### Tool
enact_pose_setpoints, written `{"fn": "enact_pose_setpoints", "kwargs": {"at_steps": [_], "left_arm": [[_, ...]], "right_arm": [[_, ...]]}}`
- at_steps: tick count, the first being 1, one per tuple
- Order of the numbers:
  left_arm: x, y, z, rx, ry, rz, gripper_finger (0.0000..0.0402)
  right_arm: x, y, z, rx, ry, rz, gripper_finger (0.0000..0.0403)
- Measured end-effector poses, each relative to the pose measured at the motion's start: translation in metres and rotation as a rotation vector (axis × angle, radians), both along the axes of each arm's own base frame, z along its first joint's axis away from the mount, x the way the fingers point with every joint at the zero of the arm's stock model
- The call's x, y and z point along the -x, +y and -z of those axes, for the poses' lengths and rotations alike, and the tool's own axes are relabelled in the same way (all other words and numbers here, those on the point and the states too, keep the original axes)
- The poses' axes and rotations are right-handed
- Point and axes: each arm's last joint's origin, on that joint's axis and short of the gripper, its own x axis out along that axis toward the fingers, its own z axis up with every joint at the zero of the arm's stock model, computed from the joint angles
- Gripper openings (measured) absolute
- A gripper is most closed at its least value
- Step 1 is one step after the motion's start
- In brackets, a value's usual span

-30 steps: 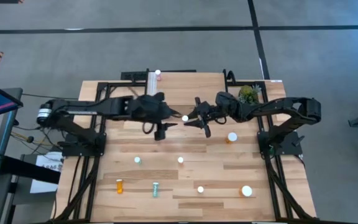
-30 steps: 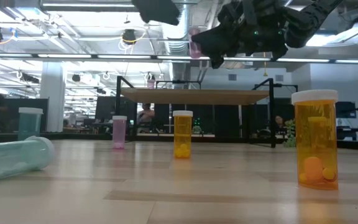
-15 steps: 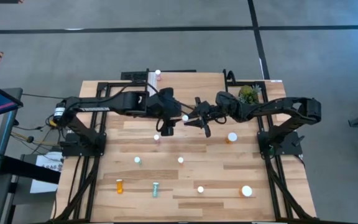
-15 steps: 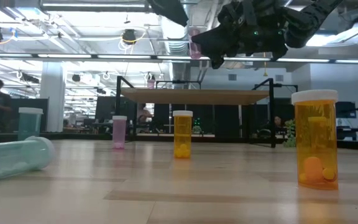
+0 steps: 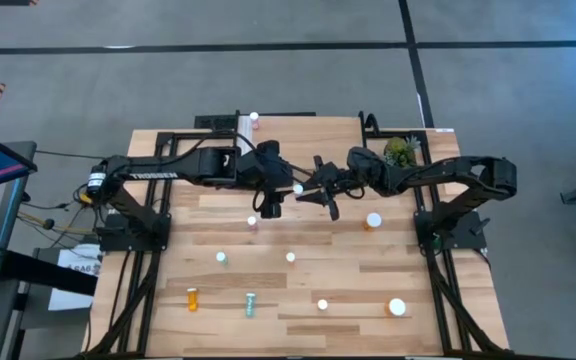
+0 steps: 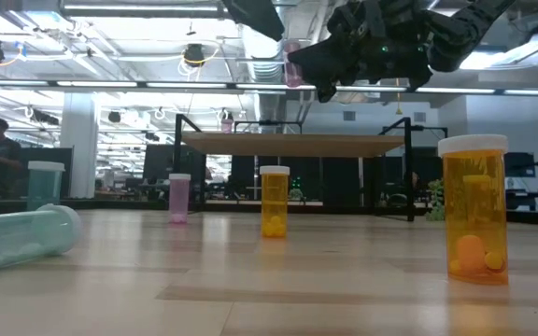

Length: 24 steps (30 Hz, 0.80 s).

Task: Pick and place medicine bottles onto shelf by color
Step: Put the right pink pill bottle on the shelf aligned with the other pink pill bottle

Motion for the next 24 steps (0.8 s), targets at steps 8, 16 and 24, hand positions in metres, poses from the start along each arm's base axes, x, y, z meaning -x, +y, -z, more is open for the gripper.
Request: {"fn": "enact_pose_setpoints", "kwargs": {"at_steps": [8, 16, 24], "left_arm": [[-0.0001, -0.0001, 0.0000, -0.001, 0.000, -0.002, 0.0197], [-0.0001, -0.0001, 0.0002, 0.001, 0.000, -0.003, 0.0197], [-0.0001, -0.0001, 0.0003, 0.001, 0.000, -0.003, 0.0197]], "right_arm": [[0.0001, -0.0006, -0.0001, -0.003, -0.001, 0.002, 0.0130], [-0.0003, -0.0006, -0.0018, -0.001, -0.010, 0.002, 0.0129], [-0.0004, -0.0006, -0.0022, -0.006, -0.013, 0.002, 0.0129]]}}
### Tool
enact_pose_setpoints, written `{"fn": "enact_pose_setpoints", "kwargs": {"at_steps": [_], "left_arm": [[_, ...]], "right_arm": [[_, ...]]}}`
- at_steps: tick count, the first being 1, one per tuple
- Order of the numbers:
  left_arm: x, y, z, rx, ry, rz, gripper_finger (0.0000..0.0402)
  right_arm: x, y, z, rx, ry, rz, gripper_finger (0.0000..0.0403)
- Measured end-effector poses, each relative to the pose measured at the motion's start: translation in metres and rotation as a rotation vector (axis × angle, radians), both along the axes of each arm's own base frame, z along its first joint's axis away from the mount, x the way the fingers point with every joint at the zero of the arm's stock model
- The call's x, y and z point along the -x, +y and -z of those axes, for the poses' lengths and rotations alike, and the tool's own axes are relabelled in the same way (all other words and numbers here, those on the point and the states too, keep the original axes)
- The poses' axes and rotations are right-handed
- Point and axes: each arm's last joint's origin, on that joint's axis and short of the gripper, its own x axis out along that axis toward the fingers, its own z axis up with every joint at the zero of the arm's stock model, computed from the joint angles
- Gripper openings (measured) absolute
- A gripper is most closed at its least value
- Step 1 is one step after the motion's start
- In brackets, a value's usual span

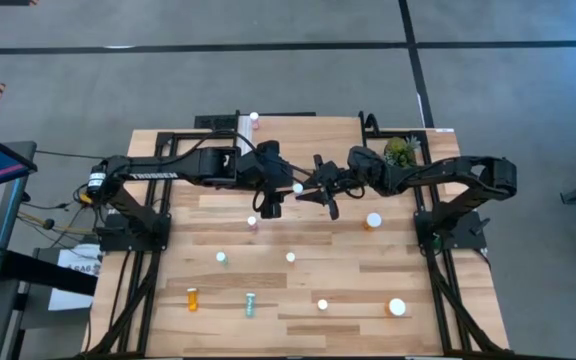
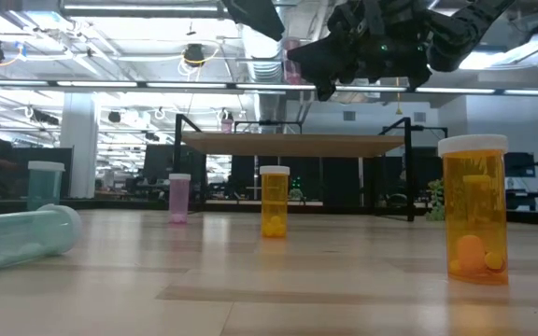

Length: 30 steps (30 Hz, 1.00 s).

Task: Pick and place medicine bottles onto shelf by color
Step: Put the right pink pill bottle on the shelf aligned with the other pink pill bottle

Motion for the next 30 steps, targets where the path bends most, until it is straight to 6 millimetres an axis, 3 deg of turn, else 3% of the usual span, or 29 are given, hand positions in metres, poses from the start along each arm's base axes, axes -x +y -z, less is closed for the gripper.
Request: {"fn": "enact_pose_setpoints", "kwargs": {"at_steps": [12, 24, 30], "left_arm": [[0.000, -0.001, 0.000, 0.045, -0.016, -0.033, 0.0196], [0.003, -0.002, -0.003, 0.133, 0.017, 0.057, 0.0197], [0.008, 0.006, -0.005, 0.174, 0.130, 0.050, 0.0227]], "right_arm": [[0.000, 0.000, 0.000, 0.000, -0.001, 0.000, 0.0128], [0.000, 0.000, 0.000, 0.011, -0.003, -0.001, 0.0128], [0.000, 0.001, 0.000, 0.037, -0.008, -0.002, 0.0128]]}}
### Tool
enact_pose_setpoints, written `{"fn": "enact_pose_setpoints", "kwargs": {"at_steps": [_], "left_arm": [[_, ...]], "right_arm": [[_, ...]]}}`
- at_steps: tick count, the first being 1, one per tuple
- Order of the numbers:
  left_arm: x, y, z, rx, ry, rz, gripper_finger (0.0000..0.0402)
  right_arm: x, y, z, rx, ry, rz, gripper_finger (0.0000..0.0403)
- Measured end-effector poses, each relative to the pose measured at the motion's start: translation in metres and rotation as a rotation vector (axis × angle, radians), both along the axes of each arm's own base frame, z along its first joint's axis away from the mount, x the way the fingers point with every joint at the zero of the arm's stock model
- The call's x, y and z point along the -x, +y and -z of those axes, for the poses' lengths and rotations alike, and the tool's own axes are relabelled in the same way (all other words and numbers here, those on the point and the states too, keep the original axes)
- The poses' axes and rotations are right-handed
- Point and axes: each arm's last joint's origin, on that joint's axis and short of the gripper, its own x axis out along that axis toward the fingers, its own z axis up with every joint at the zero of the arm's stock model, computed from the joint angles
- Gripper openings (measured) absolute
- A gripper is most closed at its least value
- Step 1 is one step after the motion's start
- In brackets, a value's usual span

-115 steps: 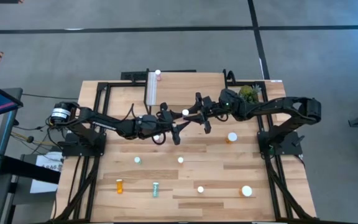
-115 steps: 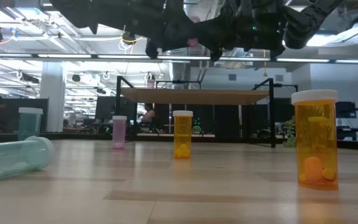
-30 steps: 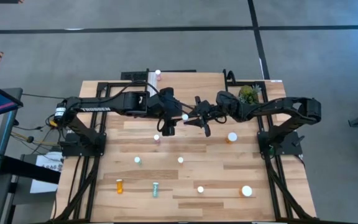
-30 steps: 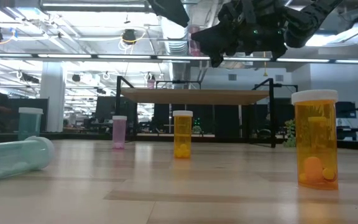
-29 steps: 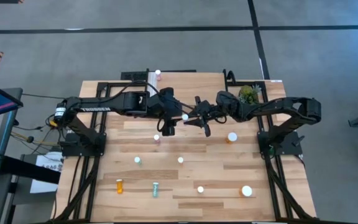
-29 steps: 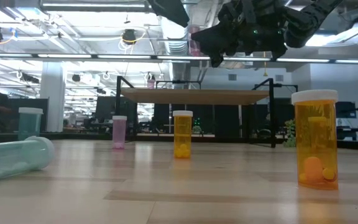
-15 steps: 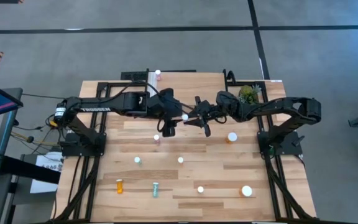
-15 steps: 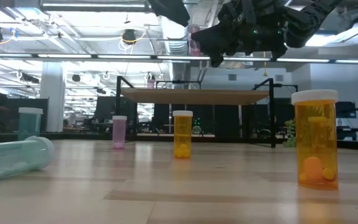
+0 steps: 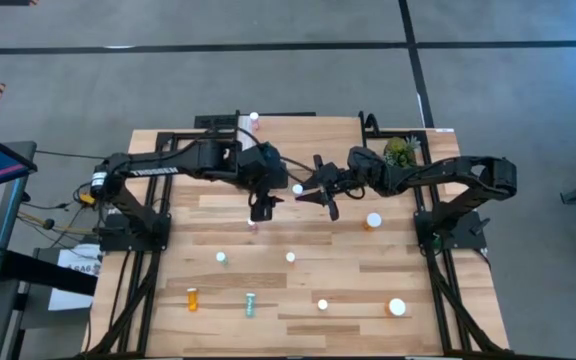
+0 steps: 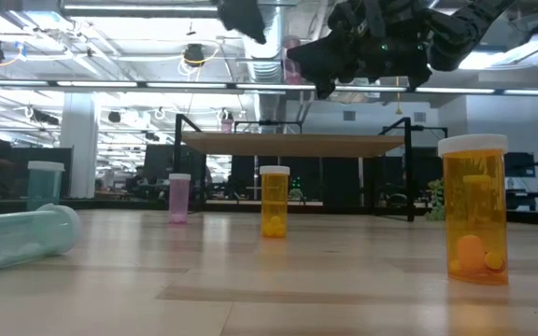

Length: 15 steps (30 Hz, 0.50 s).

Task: Pick and place medicine bottles onto shelf by color
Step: Put the right pink pill bottle on the shelf aligned with the other pink pill bottle

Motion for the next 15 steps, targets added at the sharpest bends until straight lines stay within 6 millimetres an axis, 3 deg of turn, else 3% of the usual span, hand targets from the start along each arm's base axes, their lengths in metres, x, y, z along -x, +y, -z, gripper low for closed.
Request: {"fn": "enact_pose_setpoints", "kwargs": {"at_steps": [8, 15], "left_arm": [[-0.014, 0.005, -0.006, -0.027, 0.046, 0.060, 0.0293], [-0.028, 0.003, 0.001, -0.065, 0.053, 0.131, 0.0309]], "right_arm": [[0.000, 0.000, 0.001, 0.011, 0.012, 0.006, 0.0128], [0.000, 0.000, 0.002, 0.009, 0.019, 0.006, 0.0128]]}}
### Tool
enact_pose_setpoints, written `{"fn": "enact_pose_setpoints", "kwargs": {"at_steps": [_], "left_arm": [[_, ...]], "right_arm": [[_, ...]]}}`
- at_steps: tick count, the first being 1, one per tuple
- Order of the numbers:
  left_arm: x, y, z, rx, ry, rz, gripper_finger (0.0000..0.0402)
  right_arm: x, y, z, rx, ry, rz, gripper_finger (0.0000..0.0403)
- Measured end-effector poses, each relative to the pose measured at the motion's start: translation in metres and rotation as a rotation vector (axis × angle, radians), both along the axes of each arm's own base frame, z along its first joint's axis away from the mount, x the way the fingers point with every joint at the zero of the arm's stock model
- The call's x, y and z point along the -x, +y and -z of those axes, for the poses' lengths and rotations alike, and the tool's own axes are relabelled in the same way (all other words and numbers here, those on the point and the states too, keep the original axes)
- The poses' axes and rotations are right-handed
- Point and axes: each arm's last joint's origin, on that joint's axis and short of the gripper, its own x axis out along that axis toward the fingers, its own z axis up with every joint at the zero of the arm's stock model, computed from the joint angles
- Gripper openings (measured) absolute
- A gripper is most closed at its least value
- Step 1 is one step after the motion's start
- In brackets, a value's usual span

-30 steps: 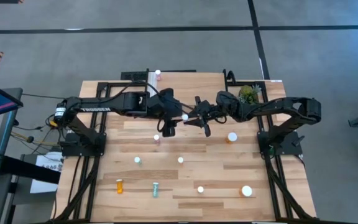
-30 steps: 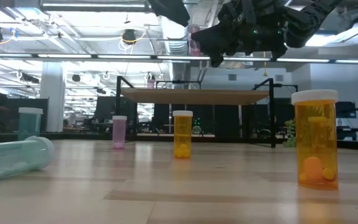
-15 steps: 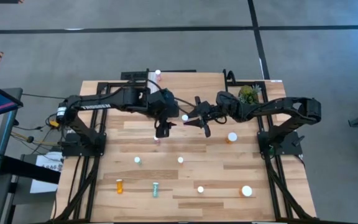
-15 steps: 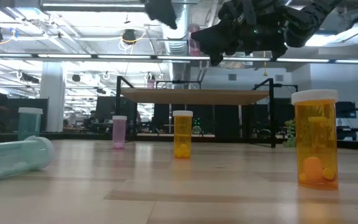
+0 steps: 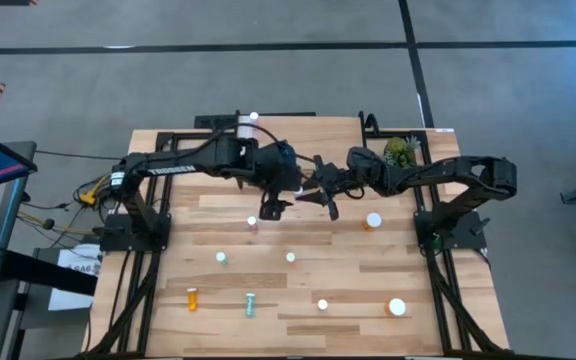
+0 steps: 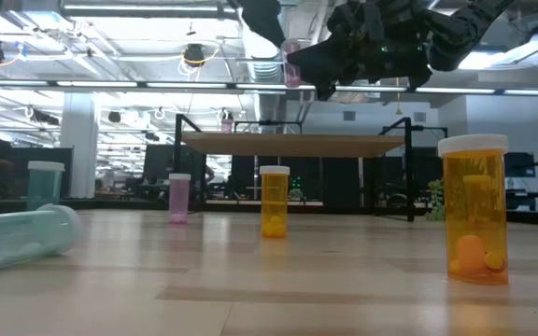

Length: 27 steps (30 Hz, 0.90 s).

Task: Pick and place medicine bottles onto shelf by color
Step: Put the right pink pill bottle on the shelf aligned with the other pink pill bottle

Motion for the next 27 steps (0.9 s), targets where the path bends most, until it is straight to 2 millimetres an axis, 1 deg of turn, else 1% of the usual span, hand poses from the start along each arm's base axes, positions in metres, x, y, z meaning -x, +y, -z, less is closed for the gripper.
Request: {"fn": "enact_pose_setpoints", "kwargs": {"at_steps": [6, 10, 19, 23, 27], "left_arm": [[-0.005, 0.000, 0.000, -0.002, -0.032, 0.024, 0.0310], [-0.006, -0.001, 0.000, 0.021, -0.040, 0.044, 0.0310], [-0.005, -0.008, 0.002, 0.035, -0.022, 0.058, 0.0309], [-0.003, -0.013, 0.004, 0.037, 0.001, 0.069, 0.0309], [-0.003, -0.014, 0.011, 0.030, 0.027, 0.066, 0.0309]], "right_arm": [[0.000, 0.002, 0.001, 0.006, 0.006, -0.004, 0.0128], [-0.002, 0.009, 0.001, 0.030, 0.007, -0.019, 0.0128], [-0.006, 0.027, 0.002, 0.136, 0.000, 0.014, 0.0128], [-0.007, 0.028, 0.001, 0.143, 0.003, 0.033, 0.0128], [-0.010, 0.027, -0.004, 0.146, 0.010, 0.036, 0.0128]]}}
